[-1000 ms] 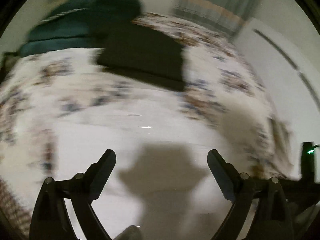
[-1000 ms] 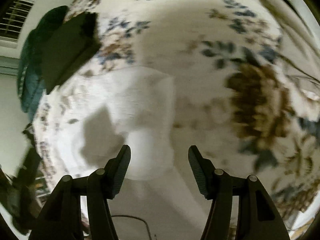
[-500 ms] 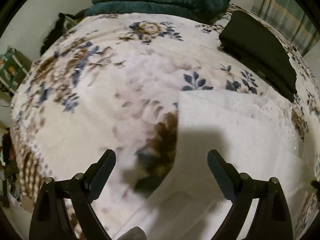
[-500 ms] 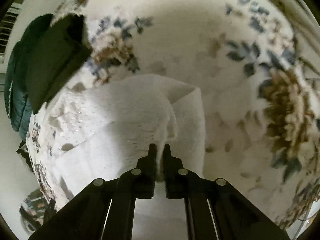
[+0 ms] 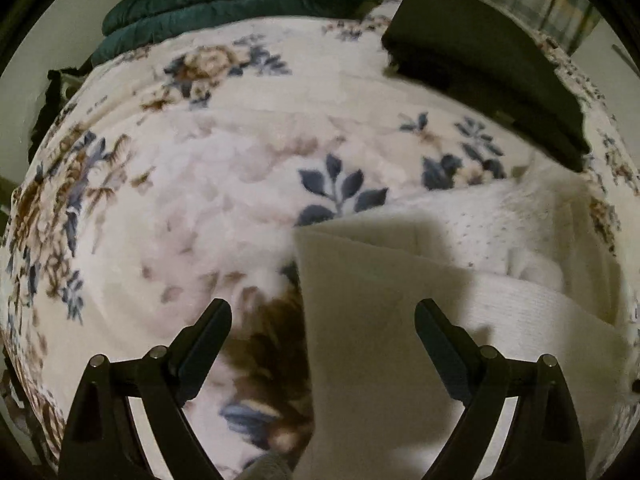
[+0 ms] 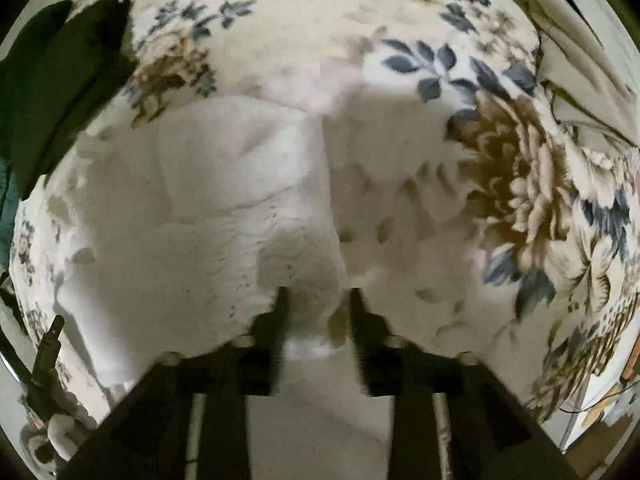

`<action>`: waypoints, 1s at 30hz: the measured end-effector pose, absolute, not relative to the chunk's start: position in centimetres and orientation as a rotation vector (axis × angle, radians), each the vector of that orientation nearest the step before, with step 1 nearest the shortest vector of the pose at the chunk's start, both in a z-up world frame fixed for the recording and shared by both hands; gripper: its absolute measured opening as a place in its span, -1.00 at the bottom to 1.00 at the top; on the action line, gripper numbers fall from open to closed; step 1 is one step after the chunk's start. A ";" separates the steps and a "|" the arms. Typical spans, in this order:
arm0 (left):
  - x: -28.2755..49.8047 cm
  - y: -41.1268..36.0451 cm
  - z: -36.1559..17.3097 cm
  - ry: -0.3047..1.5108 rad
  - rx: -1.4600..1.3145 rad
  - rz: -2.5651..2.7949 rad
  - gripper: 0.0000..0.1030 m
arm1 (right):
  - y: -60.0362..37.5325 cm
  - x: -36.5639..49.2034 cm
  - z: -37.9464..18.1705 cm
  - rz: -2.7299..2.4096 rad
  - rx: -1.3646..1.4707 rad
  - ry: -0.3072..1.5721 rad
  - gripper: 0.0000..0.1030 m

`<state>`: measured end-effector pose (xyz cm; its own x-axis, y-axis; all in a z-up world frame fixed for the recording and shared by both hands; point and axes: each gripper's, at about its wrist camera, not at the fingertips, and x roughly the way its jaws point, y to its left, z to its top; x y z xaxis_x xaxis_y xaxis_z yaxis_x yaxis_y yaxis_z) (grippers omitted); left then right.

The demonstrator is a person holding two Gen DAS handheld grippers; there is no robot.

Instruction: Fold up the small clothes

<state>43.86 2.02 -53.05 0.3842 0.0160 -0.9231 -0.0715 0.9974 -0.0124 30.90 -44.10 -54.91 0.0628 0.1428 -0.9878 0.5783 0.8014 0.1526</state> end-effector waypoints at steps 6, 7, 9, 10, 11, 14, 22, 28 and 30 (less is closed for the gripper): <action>38.2 -1.1 -49.1 1.137 -0.018 0.007 0.81 | -44.7 28.8 -50.9 -0.261 0.562 1.479 0.21; 37.1 -2.0 -48.6 1.136 -0.013 -0.005 0.82 | -45.0 28.4 -50.5 -0.242 0.550 1.488 0.21; 33.9 -4.7 -47.8 1.142 0.010 -0.027 0.81 | -46.0 27.4 -49.5 -0.190 0.510 1.513 0.21; 32.8 -5.8 -47.7 1.152 0.018 -0.035 0.82 | -46.6 26.9 -49.1 -0.163 0.494 1.524 0.21; 31.4 -7.3 -47.6 1.166 0.027 -0.046 0.82 | -47.4 26.4 -48.7 -0.135 0.477 1.539 0.21; 26.1 -12.8 -47.8 1.227 0.074 -0.061 0.82 | -50.7 25.1 -48.5 -0.046 0.435 1.590 0.21; 11.3 -27.7 -53.1 1.490 0.065 -0.182 0.82 | -60.1 26.7 -50.8 0.059 0.376 1.646 0.21; 6.9 -35.7 -56.6 1.501 0.125 -0.248 0.81 | -61.1 32.5 -53.6 0.182 0.443 1.609 0.21; 7.1 -37.1 -58.0 1.481 0.171 -0.213 0.80 | -60.0 35.1 -54.6 0.244 0.469 1.598 0.21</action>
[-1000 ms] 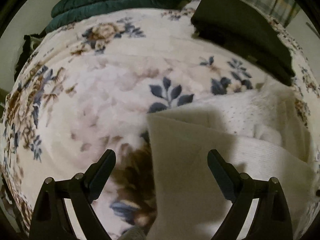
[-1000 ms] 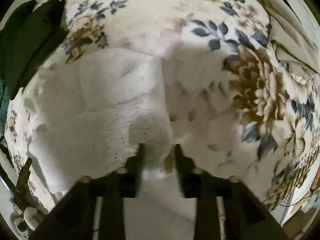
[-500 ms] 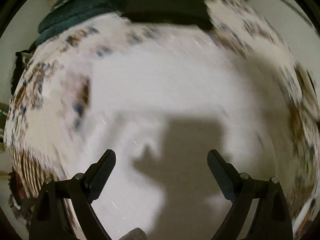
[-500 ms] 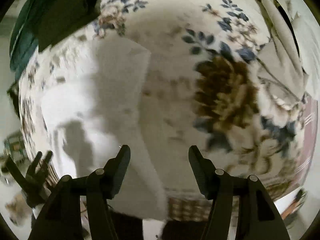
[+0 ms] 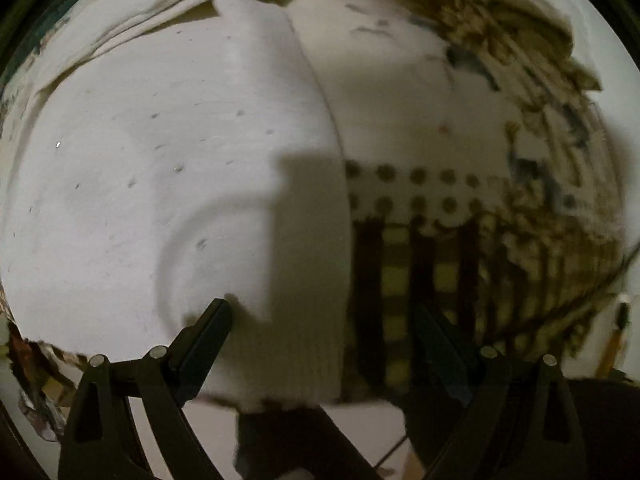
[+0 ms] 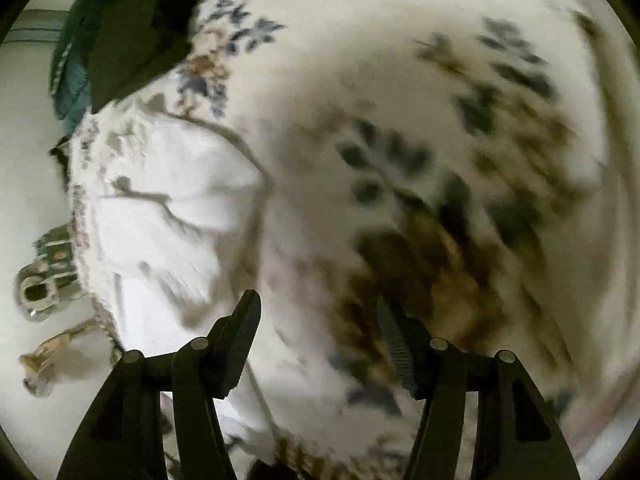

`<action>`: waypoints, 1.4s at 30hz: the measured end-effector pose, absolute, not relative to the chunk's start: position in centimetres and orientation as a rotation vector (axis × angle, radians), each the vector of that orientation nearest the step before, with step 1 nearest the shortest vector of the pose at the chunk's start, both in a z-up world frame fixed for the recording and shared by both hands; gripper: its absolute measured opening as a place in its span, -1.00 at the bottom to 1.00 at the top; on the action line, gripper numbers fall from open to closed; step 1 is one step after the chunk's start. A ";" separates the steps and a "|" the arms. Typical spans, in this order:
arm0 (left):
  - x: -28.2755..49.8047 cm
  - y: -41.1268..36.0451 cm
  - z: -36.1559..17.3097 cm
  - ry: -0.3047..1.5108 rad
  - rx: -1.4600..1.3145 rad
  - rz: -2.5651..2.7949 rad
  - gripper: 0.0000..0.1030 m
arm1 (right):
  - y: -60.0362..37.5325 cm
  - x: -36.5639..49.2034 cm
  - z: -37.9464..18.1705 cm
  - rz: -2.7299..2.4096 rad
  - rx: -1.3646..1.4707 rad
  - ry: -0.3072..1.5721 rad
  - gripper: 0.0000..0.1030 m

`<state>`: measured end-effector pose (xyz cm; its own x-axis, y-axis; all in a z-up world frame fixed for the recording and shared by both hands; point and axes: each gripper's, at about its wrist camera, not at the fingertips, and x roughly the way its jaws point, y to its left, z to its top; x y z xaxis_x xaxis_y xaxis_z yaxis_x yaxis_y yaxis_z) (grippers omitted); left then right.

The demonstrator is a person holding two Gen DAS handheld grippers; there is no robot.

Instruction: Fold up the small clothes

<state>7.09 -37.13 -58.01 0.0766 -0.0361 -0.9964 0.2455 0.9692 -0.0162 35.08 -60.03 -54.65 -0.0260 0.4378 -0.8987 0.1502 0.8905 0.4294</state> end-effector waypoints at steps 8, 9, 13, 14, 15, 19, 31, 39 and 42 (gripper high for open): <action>8.9 -37.5 -58.3 1.411 0.216 -0.117 -0.81 | -55.0 42.1 -61.1 0.360 0.575 1.675 0.21; 8.8 -37.0 -57.7 1.399 0.193 -0.113 -0.83 | -54.4 42.4 -62.0 0.365 0.592 1.691 0.21; 8.1 -34.5 -55.3 1.362 0.076 -0.107 -0.86 | -53.5 42.9 -63.7 0.358 0.673 1.727 0.21; 7.6 -33.6 -54.5 1.350 0.047 -0.096 -0.87 | -53.5 42.8 -63.6 0.355 0.688 1.722 0.06; 7.5 -32.5 -53.6 1.342 0.008 -0.080 -0.87 | -53.4 42.7 -63.3 0.359 0.715 1.715 -0.45; 6.9 -29.3 -50.3 1.306 -0.098 -0.013 -0.87 | -52.4 42.6 -60.9 0.367 0.693 1.694 -0.84; 8.9 -13.7 -44.8 1.169 -0.482 0.149 -0.88 | -42.3 46.2 -47.1 0.357 0.503 1.608 -0.88; 8.5 -0.6 -47.6 1.141 -0.726 0.180 -0.88 | -22.8 51.4 -44.3 0.317 0.266 1.607 -0.89; 8.6 3.7 -48.9 1.127 -0.770 0.183 -0.88 | -14.6 52.7 -46.2 0.295 0.176 1.622 -0.89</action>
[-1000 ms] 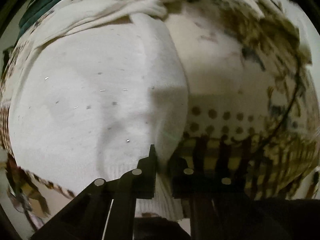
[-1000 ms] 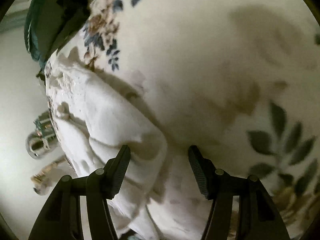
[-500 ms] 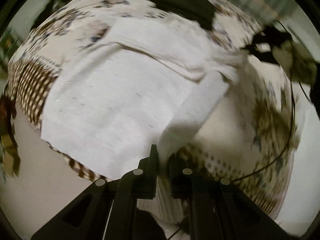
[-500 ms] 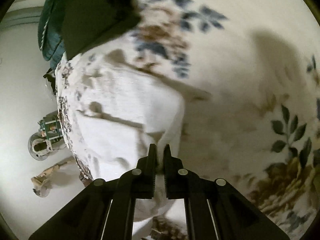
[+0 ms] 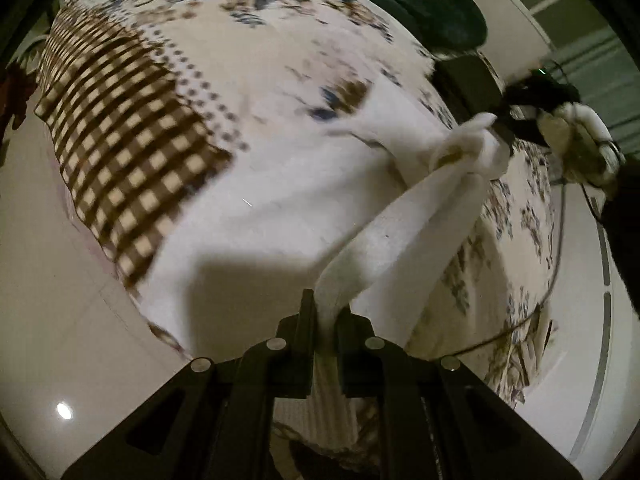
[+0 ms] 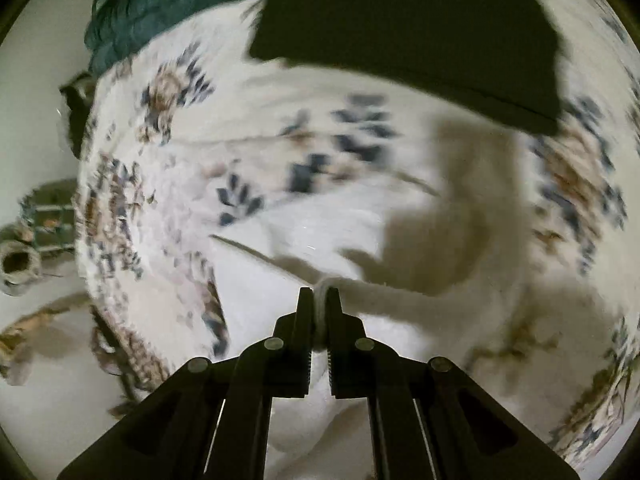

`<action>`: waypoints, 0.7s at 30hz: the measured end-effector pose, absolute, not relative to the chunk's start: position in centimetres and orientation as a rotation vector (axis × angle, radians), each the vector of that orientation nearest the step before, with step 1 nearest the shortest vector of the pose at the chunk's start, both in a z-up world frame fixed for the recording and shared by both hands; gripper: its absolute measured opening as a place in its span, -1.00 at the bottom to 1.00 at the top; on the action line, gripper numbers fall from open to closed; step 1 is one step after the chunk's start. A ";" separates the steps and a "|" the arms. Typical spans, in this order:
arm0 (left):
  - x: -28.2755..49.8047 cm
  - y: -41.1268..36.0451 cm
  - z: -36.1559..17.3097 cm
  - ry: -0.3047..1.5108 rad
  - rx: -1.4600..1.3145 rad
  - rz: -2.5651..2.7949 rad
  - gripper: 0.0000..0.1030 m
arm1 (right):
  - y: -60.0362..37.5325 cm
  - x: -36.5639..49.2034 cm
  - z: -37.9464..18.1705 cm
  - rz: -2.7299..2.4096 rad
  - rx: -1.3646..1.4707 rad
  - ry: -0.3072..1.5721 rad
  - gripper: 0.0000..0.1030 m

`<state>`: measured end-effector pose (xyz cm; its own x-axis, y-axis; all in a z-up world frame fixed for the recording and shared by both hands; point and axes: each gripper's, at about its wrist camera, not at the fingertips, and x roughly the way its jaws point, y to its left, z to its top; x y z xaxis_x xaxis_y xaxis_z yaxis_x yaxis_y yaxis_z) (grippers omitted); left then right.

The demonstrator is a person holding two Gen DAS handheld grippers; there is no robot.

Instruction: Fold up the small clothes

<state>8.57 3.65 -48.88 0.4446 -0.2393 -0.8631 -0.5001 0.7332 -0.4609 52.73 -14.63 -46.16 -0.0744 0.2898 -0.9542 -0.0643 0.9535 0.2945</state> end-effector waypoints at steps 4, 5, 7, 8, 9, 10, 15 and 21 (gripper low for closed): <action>8.4 7.9 -50.3 1.114 -0.826 0.190 -0.88 | -5.4 53.8 -49.0 0.271 0.072 1.635 -0.89; 8.3 8.9 -50.6 1.111 -0.836 0.192 -0.87 | -3.4 54.1 -49.8 0.271 0.052 1.640 -0.89; 8.0 10.5 -52.0 1.130 -0.846 0.206 -0.85 | -0.5 54.2 -51.2 0.266 0.016 1.646 -0.89; 7.9 11.4 -53.3 1.157 -0.865 0.193 -0.75 | 0.9 54.2 -52.1 0.271 0.001 1.665 -0.87; 7.8 12.0 -54.8 1.198 -0.875 0.183 -0.71 | 1.9 54.2 -53.0 0.283 -0.001 1.695 -0.82; 7.6 12.4 -55.6 1.224 -0.881 0.188 -0.67 | 2.5 54.2 -53.9 0.293 0.010 1.731 -0.79; 4.7 15.3 -57.9 1.243 -1.021 0.175 -0.44 | 0.9 50.8 -53.2 0.385 0.111 1.765 0.05; 5.6 14.5 -57.2 1.262 -0.937 0.144 -0.22 | -7.9 39.8 -48.8 0.429 0.097 1.683 0.25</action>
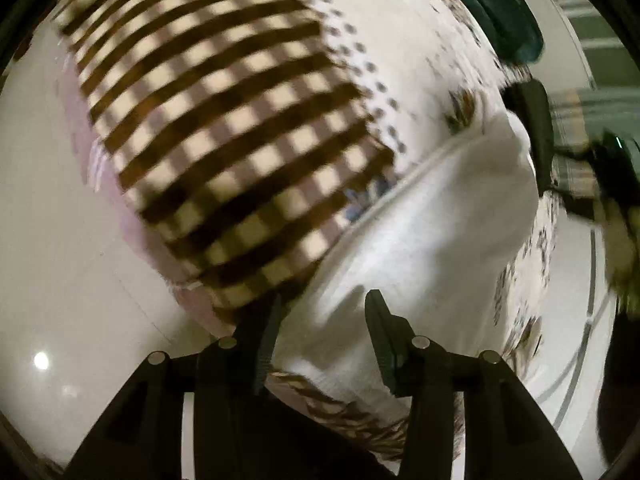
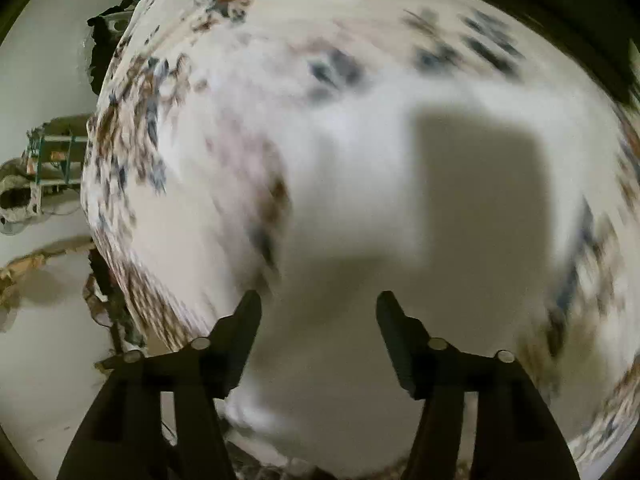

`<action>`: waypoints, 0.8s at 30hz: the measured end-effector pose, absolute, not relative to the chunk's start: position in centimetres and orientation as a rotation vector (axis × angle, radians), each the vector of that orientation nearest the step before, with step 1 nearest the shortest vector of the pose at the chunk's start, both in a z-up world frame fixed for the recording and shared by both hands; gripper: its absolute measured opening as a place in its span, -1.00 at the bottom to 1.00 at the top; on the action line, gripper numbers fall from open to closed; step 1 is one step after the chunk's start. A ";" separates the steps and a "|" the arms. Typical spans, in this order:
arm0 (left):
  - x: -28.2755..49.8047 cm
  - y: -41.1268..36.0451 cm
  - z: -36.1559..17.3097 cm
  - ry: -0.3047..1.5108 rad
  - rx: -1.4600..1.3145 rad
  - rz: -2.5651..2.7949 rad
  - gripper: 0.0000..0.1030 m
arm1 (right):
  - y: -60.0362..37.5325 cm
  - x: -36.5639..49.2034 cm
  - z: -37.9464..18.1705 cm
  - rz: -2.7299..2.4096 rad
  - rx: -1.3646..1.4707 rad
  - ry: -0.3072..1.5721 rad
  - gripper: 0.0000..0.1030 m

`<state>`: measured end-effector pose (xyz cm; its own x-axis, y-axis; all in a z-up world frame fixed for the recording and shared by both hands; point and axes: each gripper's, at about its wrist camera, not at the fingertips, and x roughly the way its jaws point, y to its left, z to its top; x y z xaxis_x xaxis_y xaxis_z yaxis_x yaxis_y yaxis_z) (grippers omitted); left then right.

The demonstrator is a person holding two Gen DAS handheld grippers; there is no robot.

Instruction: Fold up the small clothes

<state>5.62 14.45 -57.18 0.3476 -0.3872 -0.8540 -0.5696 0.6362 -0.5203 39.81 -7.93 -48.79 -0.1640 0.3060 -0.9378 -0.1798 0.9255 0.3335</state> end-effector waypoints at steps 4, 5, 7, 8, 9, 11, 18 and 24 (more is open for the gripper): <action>7.5 12.4 -57.3 1.320 -0.794 0.145 -0.27 | -14.9 28.4 -52.4 0.341 0.149 1.811 0.25; 7.7 12.1 -57.5 1.326 -0.775 0.145 -0.30 | -16.0 26.1 -53.9 0.331 0.192 1.865 0.25; 8.1 11.4 -57.0 1.321 -0.737 0.141 -0.79 | -18.0 20.9 -57.2 0.297 0.300 1.967 0.25; 8.2 11.1 -56.7 1.321 -0.716 0.140 -0.86 | -18.7 19.0 -58.5 0.281 0.349 1.991 0.25; 8.3 10.8 -56.3 1.316 -0.697 0.140 -0.86 | -19.4 17.0 -59.6 0.271 0.416 1.992 0.16; 8.4 10.5 -55.6 1.300 -0.681 0.139 -0.89 | -20.2 14.9 -60.5 0.257 0.497 1.969 -0.57; 7.2 11.7 -53.4 1.255 -0.727 0.117 -0.91 | -22.8 9.5 -59.0 0.167 0.559 1.890 -1.00; 8.0 12.6 -53.5 1.294 -0.711 0.051 -0.91 | -25.2 7.7 -58.1 0.169 0.733 1.814 -0.35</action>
<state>8.03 12.56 -53.54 0.3033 -0.3476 -0.8872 -0.4164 0.7892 -0.4515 7.72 -25.19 -58.07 -0.1899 0.5561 -0.8091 0.3969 0.7973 0.4548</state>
